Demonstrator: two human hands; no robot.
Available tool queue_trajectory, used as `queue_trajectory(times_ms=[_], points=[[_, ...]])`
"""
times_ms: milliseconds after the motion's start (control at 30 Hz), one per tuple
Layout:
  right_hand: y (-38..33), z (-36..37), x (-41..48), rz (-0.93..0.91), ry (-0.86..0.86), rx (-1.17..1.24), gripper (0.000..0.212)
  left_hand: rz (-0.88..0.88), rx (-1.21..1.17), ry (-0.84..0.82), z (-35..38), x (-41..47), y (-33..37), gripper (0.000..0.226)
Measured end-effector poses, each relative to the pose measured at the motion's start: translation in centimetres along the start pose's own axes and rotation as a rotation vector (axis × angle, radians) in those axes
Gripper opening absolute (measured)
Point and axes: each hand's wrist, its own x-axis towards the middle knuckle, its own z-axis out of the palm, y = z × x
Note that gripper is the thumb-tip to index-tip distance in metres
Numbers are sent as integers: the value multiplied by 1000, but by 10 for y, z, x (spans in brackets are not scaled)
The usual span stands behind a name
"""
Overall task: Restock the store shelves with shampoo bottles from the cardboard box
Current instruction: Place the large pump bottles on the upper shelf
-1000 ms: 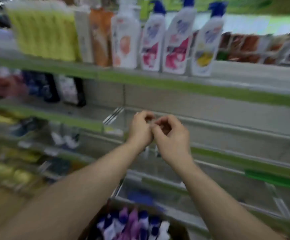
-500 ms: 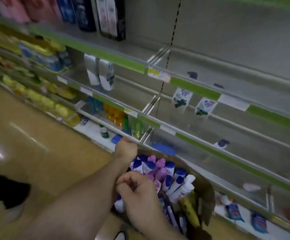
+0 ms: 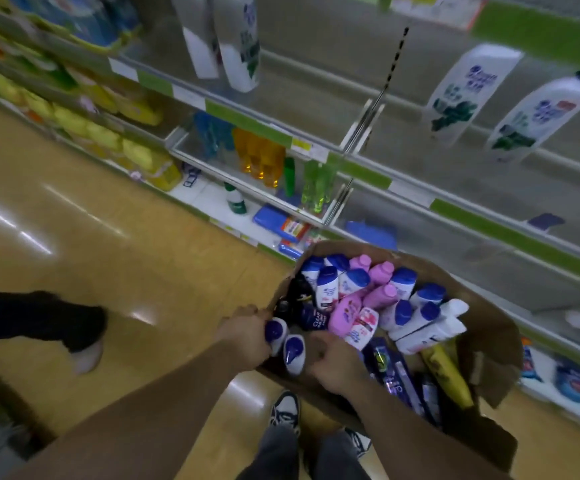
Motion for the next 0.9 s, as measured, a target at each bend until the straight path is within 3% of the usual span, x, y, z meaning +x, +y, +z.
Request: queue_trajectory(times_ms=[100, 233, 533, 900], points=[[-4, 27, 14, -39, -6, -116, 59, 131, 260, 13, 11, 2, -3, 67], [1, 46, 34, -16, -34, -247, 87, 256, 431, 80, 21, 16, -4, 61], [33, 51, 69, -176, 14, -337, 82, 470, 494, 154, 24, 35, -13, 54], [45, 96, 61, 166, 291, 184, 60, 630, 586, 125, 13, 42, -2, 60]])
